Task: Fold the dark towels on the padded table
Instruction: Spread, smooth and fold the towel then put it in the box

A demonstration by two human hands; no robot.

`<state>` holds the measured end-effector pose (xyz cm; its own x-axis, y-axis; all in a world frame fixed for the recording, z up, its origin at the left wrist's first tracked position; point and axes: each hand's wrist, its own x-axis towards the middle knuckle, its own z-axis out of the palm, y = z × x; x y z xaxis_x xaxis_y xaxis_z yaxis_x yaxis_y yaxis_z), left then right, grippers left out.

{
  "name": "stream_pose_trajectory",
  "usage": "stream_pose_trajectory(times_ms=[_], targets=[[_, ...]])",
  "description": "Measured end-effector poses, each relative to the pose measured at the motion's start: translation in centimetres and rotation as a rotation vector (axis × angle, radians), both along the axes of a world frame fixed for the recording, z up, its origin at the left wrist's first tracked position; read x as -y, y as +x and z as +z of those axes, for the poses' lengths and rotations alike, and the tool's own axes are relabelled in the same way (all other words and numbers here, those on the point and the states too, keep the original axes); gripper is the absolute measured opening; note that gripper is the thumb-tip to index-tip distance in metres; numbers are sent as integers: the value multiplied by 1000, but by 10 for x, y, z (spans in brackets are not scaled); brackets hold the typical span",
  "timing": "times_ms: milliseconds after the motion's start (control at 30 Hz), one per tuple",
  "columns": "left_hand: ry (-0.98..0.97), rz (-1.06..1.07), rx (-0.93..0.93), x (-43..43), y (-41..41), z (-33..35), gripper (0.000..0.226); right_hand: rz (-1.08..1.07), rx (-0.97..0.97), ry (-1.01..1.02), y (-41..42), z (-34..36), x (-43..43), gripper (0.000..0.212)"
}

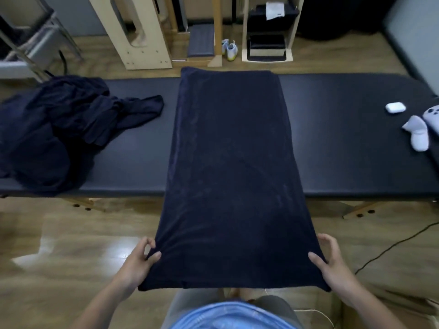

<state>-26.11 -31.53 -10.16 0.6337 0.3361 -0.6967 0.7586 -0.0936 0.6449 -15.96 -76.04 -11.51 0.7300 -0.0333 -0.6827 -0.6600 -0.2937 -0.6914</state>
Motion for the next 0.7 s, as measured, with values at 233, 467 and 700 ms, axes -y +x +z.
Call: stream_pose_trajectory(times_ms=[233,467,700], targets=[[-573,283,133,-31,26,45,33,-157,-96,208,40,46,9,30],[-97,160,252,-50,131,57,17,-252,-19,368,154,71,-18,19],[-128,204,303,-76,240,24,9,-109,189,-20,253,44,-61,6]])
